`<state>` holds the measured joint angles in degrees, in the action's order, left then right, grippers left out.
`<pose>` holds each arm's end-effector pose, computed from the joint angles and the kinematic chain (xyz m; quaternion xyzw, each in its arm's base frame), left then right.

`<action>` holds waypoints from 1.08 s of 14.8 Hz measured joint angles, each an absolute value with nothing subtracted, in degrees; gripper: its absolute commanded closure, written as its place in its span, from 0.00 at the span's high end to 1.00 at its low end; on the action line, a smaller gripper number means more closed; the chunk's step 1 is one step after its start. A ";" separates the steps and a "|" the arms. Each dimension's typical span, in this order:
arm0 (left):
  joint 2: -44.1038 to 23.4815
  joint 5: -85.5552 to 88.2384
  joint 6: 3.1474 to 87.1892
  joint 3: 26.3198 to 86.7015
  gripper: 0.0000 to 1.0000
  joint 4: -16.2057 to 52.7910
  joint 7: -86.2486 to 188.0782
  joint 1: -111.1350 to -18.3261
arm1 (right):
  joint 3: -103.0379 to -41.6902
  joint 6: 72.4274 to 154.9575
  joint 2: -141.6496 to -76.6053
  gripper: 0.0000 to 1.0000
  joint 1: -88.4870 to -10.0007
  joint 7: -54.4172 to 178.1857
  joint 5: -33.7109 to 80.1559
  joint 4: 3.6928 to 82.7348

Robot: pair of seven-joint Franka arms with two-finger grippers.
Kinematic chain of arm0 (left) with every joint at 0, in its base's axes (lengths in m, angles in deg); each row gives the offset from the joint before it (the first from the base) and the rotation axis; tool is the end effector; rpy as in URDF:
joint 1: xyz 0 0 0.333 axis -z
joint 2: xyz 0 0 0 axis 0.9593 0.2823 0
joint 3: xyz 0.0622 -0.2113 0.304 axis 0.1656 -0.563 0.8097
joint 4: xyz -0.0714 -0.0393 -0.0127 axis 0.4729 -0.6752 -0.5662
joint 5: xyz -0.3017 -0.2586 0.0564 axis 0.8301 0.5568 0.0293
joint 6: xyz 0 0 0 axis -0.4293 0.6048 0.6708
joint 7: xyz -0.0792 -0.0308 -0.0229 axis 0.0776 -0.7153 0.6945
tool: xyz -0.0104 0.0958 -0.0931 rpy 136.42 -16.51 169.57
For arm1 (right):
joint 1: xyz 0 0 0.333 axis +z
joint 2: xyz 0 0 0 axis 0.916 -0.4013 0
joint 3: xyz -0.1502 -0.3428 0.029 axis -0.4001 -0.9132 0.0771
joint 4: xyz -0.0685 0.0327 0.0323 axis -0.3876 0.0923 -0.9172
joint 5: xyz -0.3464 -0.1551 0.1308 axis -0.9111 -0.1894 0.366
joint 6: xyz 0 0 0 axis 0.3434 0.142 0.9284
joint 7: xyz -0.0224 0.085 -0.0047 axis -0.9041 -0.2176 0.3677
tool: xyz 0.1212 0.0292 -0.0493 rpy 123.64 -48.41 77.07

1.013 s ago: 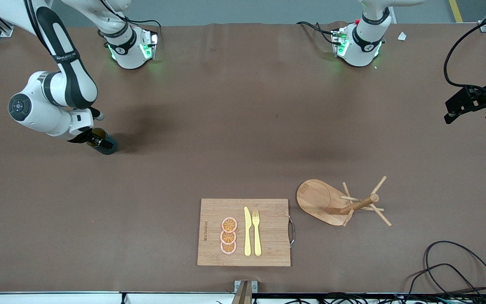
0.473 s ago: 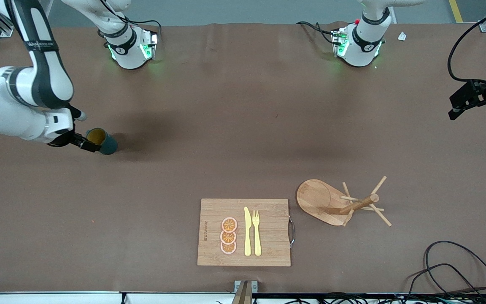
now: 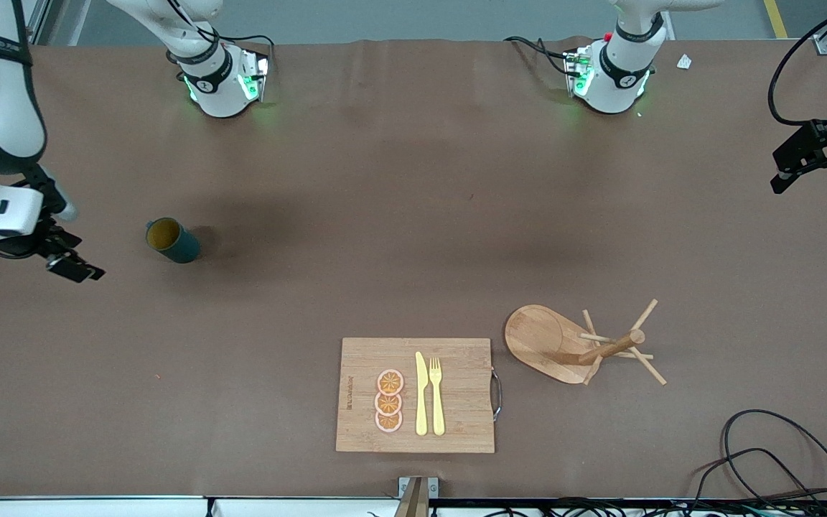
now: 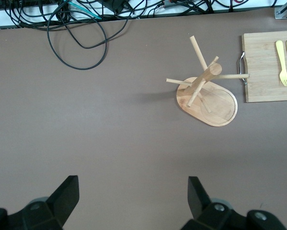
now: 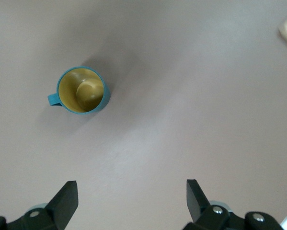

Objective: Transfer cup from left to right arm and place

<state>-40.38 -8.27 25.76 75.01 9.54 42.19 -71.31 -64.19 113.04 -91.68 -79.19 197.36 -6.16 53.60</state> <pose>0.5518 -0.0181 0.7066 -0.9945 0.0375 -0.0972 0.0055 0.5920 -0.0953 0.4705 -0.4439 -0.8939 -0.0590 0.0203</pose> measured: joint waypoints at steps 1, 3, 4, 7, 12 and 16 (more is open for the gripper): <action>-40.38 -8.25 25.76 75.01 1.00 9.56 42.19 -71.32 | -64.22 112.95 -91.77 1.00 -79.32 192.22 -6.28 53.02; -40.38 -8.20 25.76 75.01 1.00 9.59 42.19 -71.32 | -63.89 111.90 -91.80 1.00 -79.24 181.97 -6.35 51.63; -40.38 -8.19 25.76 75.01 1.00 9.60 42.19 -71.32 | -63.67 110.53 -91.80 1.00 -79.11 176.48 -6.45 50.56; -40.38 -8.17 25.76 74.99 1.00 9.72 42.18 -71.32 | -63.18 104.39 -91.57 1.00 -78.21 157.53 -7.52 46.07; -40.35 -8.16 24.45 75.01 1.00 10.11 42.18 -71.69 | -63.05 93.80 -88.17 1.00 -78.08 122.91 -7.97 41.56; -40.37 -8.10 24.33 75.05 1.00 10.06 42.05 -73.19 | -63.18 89.67 -85.13 1.00 -78.13 97.77 -8.01 41.33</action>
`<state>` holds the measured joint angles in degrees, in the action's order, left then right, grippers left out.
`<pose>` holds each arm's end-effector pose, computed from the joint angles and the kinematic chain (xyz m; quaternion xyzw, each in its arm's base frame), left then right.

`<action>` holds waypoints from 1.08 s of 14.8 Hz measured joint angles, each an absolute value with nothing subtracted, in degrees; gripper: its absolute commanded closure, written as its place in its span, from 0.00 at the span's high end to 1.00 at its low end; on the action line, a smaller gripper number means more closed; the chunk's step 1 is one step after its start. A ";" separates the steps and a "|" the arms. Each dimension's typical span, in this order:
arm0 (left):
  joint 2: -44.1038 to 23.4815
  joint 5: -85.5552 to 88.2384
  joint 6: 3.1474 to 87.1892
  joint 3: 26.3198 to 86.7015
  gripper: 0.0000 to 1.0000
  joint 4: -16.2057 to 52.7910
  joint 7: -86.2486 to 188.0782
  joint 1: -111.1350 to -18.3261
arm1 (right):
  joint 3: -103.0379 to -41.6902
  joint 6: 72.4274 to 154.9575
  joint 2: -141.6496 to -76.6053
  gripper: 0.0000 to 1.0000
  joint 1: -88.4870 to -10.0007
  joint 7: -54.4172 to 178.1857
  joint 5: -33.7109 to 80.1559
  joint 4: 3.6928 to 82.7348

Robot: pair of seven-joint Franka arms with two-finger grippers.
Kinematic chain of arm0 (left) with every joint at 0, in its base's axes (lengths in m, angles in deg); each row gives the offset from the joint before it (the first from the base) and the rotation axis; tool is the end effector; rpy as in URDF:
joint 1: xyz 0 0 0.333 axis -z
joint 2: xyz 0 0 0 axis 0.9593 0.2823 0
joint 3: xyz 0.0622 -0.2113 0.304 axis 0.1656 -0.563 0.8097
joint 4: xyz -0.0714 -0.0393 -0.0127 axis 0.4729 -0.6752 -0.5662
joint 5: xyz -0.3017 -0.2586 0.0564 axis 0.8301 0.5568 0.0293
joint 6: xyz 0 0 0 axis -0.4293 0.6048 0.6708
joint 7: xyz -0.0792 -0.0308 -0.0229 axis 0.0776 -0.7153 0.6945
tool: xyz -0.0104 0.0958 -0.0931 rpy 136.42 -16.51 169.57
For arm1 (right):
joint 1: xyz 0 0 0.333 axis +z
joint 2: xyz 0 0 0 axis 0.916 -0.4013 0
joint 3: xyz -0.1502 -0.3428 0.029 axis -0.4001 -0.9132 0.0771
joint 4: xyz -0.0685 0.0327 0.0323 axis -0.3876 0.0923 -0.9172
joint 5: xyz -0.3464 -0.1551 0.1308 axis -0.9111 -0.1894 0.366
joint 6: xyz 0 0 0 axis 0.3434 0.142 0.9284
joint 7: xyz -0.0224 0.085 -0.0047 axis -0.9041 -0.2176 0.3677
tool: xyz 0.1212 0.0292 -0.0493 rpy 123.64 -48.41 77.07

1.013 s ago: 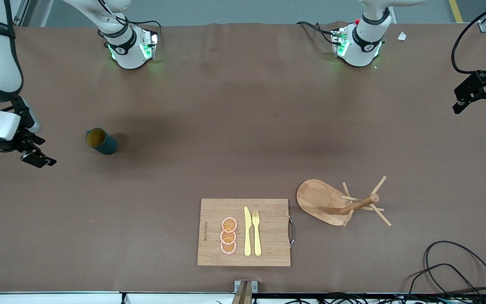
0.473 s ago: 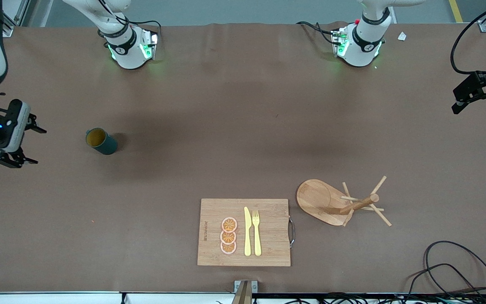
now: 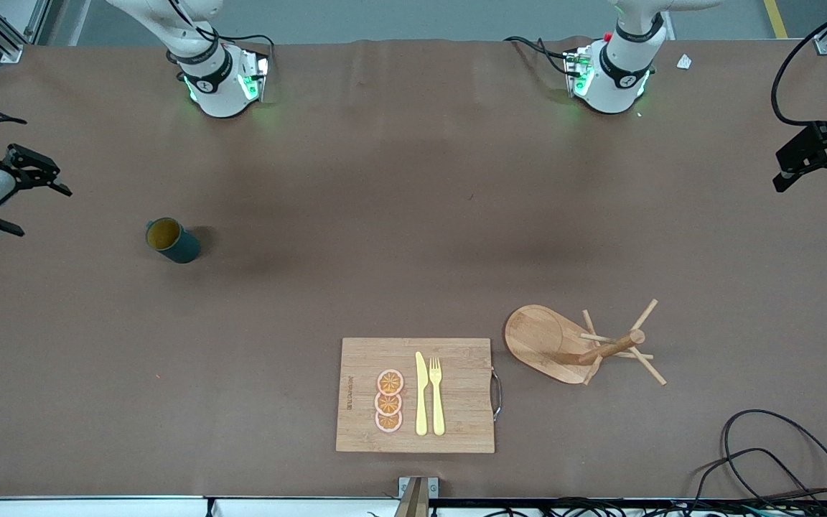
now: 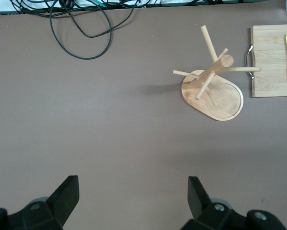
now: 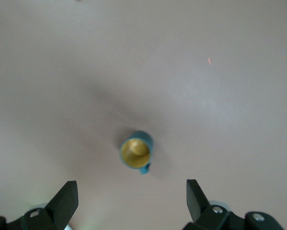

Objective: Transfer cup from left to right arm and place

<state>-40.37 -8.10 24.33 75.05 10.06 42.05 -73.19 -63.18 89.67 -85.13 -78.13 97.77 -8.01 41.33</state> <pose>0.5491 0.0001 0.6993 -0.9965 0.0220 -0.0801 0.0054 0.5515 -0.0647 0.6064 -0.9580 -0.2791 0.0199 0.0633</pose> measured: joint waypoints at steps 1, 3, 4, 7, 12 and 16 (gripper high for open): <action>-40.37 -7.90 24.33 75.05 1.00 10.05 41.64 -73.75 | -63.25 88.57 -84.67 1.00 -78.14 93.65 -8.03 41.05; -40.38 -7.57 24.33 75.07 1.00 10.02 39.58 -74.95 | -63.47 87.75 -83.88 1.00 -78.16 88.03 -8.06 40.67; -40.38 -7.47 24.33 75.08 1.00 10.02 38.70 -75.33 | -63.53 87.63 -83.59 1.00 -78.16 85.15 -8.06 40.56; -40.38 -7.44 24.33 75.08 1.00 10.00 36.58 -75.63 | -63.15 87.42 -83.19 1.00 -78.03 76.57 -8.87 40.01; -40.39 -7.44 23.77 74.66 1.00 9.42 34.29 -75.53 | -62.12 85.58 -83.06 1.00 -74.94 58.44 -13.69 36.81; -40.37 -7.44 23.16 73.81 1.00 9.35 34.29 -75.20 | -62.05 85.61 -83.00 1.00 -73.86 57.17 -16.31 36.44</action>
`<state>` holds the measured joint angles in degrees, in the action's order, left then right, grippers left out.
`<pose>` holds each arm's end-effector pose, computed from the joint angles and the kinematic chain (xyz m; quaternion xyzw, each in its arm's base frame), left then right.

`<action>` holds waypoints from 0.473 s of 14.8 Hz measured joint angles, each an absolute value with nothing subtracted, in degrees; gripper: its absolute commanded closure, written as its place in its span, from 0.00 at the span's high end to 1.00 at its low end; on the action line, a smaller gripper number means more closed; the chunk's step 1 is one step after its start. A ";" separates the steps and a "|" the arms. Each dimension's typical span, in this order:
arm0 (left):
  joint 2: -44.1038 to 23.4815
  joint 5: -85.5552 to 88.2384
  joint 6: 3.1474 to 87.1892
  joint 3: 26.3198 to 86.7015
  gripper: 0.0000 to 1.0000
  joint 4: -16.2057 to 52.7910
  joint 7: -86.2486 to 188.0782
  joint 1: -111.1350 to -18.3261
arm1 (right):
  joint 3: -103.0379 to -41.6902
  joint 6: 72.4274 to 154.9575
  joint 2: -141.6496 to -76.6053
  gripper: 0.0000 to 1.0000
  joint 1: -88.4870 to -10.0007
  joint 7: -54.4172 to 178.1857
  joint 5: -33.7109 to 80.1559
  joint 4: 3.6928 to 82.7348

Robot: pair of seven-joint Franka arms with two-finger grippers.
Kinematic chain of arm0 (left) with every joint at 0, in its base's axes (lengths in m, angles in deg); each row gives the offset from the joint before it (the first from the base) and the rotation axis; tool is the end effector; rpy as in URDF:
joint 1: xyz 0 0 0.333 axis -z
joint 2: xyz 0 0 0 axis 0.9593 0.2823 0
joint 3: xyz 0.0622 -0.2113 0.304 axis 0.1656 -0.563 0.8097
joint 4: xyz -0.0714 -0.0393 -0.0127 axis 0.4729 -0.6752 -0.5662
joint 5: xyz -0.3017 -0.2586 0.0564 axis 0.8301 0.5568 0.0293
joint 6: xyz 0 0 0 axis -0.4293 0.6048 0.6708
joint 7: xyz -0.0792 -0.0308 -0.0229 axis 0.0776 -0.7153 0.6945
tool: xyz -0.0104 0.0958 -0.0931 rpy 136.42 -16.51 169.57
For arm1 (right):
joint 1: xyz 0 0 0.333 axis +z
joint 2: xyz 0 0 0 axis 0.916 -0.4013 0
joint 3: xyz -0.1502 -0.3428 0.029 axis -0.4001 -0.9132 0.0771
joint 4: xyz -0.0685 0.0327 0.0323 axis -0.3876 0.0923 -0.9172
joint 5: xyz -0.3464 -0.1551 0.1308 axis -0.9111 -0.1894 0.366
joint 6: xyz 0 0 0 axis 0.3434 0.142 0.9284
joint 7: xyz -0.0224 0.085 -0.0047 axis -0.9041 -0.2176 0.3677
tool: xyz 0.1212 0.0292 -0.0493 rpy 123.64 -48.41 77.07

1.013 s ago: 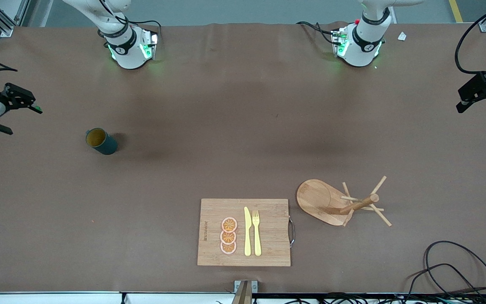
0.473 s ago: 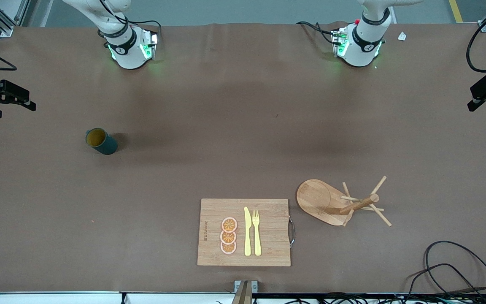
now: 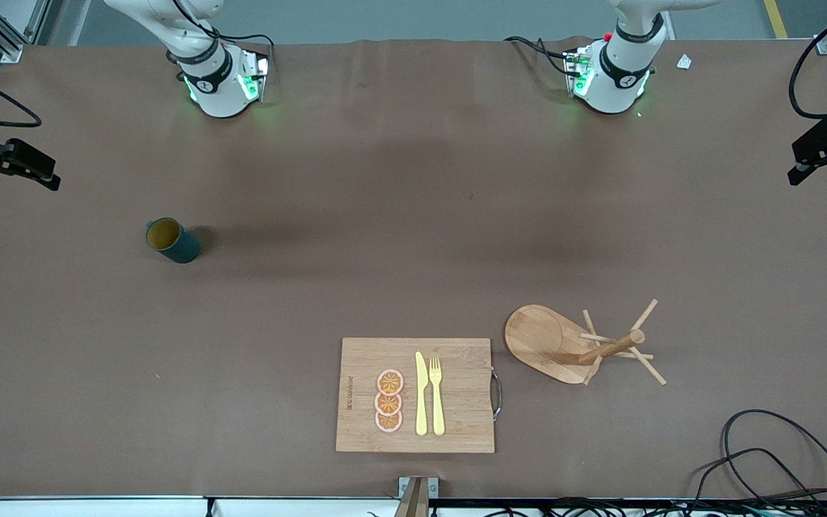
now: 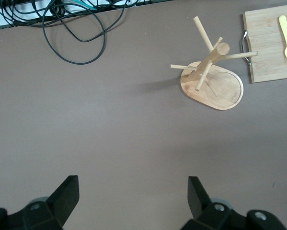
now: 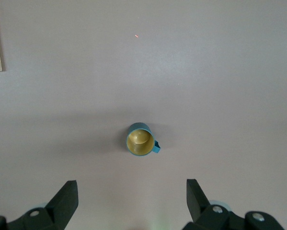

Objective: Transfer cup from left to right arm and place

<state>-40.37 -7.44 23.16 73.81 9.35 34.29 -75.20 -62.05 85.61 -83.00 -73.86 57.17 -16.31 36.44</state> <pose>0.5468 0.0054 0.7032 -0.9937 0.0827 -0.0759 0.0060 0.5398 -0.0301 0.6612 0.9993 -0.0211 -0.0193 0.0241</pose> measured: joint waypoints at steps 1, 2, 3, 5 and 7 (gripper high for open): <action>-40.33 -7.44 23.07 73.51 1.00 9.36 34.29 -75.16 | -62.06 85.70 -82.96 1.00 -73.86 57.37 -16.33 36.38; -40.24 -7.44 22.99 72.99 1.00 9.36 34.29 -75.15 | -62.07 85.88 -82.86 1.00 -73.86 57.67 -16.33 36.32; -40.13 -7.44 22.95 72.24 1.00 9.36 34.30 -75.14 | -62.10 86.04 -82.74 1.00 -73.86 58.21 -16.33 36.28; -39.93 -7.44 22.95 71.07 1.00 9.36 34.42 -75.13 | -62.27 86.67 -82.56 1.00 -73.88 60.81 -16.33 36.25; -39.87 -7.44 22.95 70.99 1.00 9.36 34.39 -75.26 | -62.44 87.67 -82.49 1.00 -73.98 63.99 -16.33 36.25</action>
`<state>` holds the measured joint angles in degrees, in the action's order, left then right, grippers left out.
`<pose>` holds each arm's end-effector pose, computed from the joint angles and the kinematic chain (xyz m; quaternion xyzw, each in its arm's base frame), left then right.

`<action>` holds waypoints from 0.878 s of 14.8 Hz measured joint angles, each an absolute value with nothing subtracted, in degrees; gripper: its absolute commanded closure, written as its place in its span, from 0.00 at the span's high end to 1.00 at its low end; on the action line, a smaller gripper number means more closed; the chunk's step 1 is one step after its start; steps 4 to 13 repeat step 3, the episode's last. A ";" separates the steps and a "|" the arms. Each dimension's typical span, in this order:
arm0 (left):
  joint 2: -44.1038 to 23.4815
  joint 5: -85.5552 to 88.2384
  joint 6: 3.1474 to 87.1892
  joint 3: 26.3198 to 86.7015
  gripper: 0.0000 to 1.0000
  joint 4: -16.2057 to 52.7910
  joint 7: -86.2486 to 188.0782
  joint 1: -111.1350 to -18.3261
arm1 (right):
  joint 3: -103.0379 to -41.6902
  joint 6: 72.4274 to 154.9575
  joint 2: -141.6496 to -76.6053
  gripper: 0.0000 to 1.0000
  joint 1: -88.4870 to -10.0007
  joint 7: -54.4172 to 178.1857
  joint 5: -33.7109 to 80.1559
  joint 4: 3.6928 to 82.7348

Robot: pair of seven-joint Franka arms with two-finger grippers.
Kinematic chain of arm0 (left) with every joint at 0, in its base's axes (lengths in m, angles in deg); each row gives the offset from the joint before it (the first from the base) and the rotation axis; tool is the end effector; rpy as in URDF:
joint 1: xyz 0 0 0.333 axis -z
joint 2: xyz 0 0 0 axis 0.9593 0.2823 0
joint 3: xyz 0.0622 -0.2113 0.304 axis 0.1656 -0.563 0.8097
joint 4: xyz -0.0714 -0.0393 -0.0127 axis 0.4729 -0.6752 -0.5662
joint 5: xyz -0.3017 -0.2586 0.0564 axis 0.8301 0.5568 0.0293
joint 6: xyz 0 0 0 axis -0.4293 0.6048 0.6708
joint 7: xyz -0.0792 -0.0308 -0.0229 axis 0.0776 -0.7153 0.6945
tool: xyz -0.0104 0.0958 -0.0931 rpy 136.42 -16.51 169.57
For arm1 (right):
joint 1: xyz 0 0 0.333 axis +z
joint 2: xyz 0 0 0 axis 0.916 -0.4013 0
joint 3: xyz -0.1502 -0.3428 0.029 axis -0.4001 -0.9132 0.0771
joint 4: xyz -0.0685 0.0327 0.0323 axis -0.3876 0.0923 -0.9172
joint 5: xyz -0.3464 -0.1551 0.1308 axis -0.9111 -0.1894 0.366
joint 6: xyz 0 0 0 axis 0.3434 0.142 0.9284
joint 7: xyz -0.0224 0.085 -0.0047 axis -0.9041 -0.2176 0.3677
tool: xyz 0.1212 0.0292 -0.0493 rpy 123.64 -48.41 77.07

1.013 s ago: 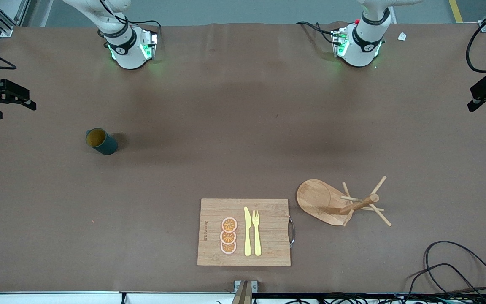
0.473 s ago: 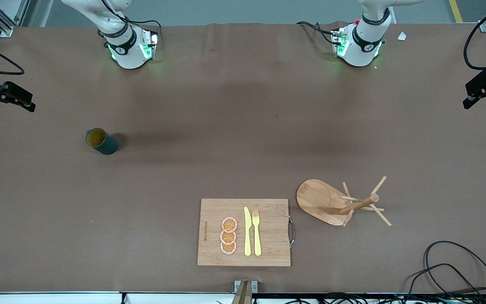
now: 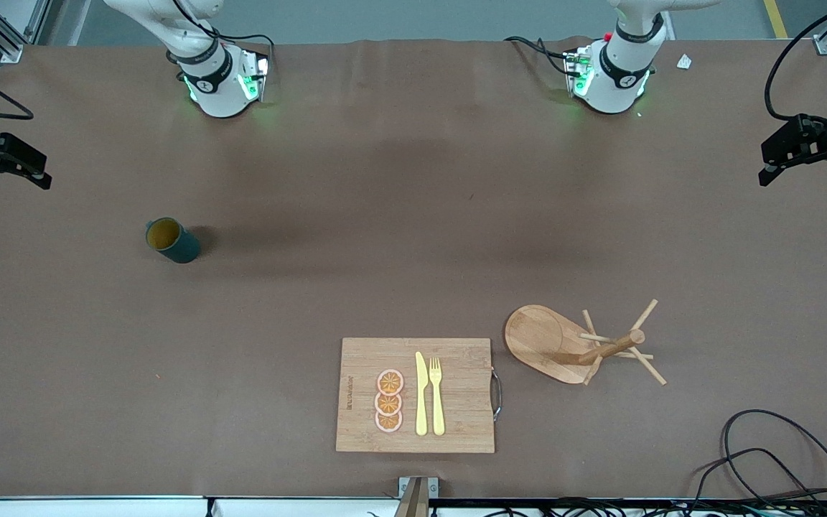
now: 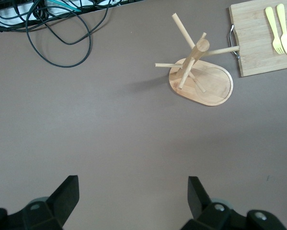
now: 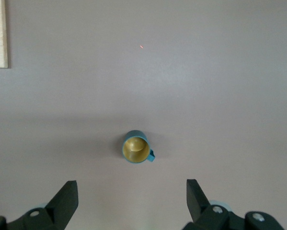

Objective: Transfer cup from left to right arm and place

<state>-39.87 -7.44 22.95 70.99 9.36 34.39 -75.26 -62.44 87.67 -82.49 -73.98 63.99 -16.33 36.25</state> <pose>0.5492 -0.0222 0.6978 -0.9919 0.1058 -0.0696 0.0053 0.5416 -0.0348 0.6707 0.9991 0.0343 0.0031 0.0254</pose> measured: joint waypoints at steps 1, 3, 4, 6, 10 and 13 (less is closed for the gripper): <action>-39.87 -7.44 22.95 71.03 1.00 9.36 34.35 -75.41 | -62.51 87.76 -82.47 1.00 -74.00 64.68 -16.33 36.26; -39.87 -7.44 22.95 71.13 1.00 9.36 34.34 -75.58 | -62.56 87.77 -82.47 1.00 -74.01 65.33 -16.33 36.26; -39.87 -7.44 22.95 71.13 1.00 9.36 34.34 -75.58 | -62.56 87.77 -82.47 1.00 -74.01 65.33 -16.33 36.26; -39.87 -7.44 22.95 71.13 1.00 9.36 34.34 -75.58 | -62.56 87.77 -82.47 1.00 -74.01 65.33 -16.33 36.26; -39.87 -7.44 22.95 71.13 1.00 9.36 34.34 -75.58 | -62.56 87.77 -82.47 1.00 -74.01 65.33 -16.33 36.26; -39.87 -7.44 22.95 71.13 1.00 9.36 34.34 -75.58 | -62.56 87.77 -82.47 1.00 -74.01 65.33 -16.33 36.26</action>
